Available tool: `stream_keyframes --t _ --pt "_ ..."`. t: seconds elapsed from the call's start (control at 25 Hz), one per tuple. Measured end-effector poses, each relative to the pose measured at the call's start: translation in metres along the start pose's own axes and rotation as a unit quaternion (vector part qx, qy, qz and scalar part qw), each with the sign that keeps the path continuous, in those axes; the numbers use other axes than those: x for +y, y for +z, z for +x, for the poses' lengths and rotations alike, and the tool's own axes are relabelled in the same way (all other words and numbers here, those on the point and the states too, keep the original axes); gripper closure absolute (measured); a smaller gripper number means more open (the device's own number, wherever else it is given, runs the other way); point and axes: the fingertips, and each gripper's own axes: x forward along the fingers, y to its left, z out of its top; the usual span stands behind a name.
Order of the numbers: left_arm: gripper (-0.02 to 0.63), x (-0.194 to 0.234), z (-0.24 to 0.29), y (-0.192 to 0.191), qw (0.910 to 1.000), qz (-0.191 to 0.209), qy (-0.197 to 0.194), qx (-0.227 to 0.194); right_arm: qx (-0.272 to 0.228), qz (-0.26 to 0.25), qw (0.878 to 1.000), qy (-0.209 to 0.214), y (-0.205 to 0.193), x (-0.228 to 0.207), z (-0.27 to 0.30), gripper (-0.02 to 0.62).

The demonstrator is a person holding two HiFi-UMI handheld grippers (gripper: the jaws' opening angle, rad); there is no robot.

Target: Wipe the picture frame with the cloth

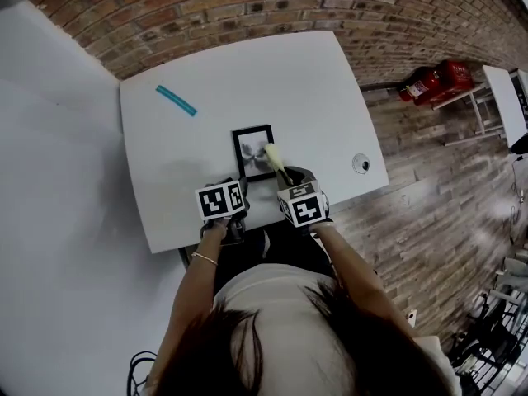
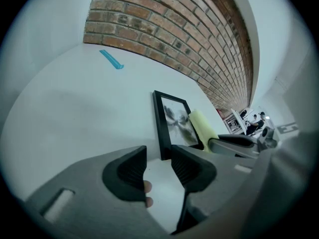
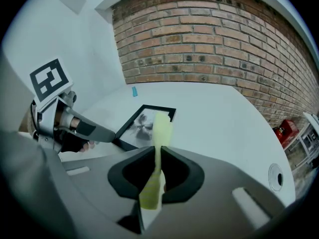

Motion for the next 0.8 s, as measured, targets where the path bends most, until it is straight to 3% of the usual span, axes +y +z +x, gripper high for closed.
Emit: stream_keyframes --t 0.4,0.8 --pt "0.447 -0.002 0.000 -0.001 1.0000 0.001 0.000 -0.001 0.005 0.005 1.000 -0.005 -0.010 0.003 -0.006 0.558" --pt "0.449 -0.003 0.000 -0.002 1.0000 -0.001 -0.004 -0.001 0.010 -0.017 1.000 0.018 -0.007 0.023 0.000 0.558"
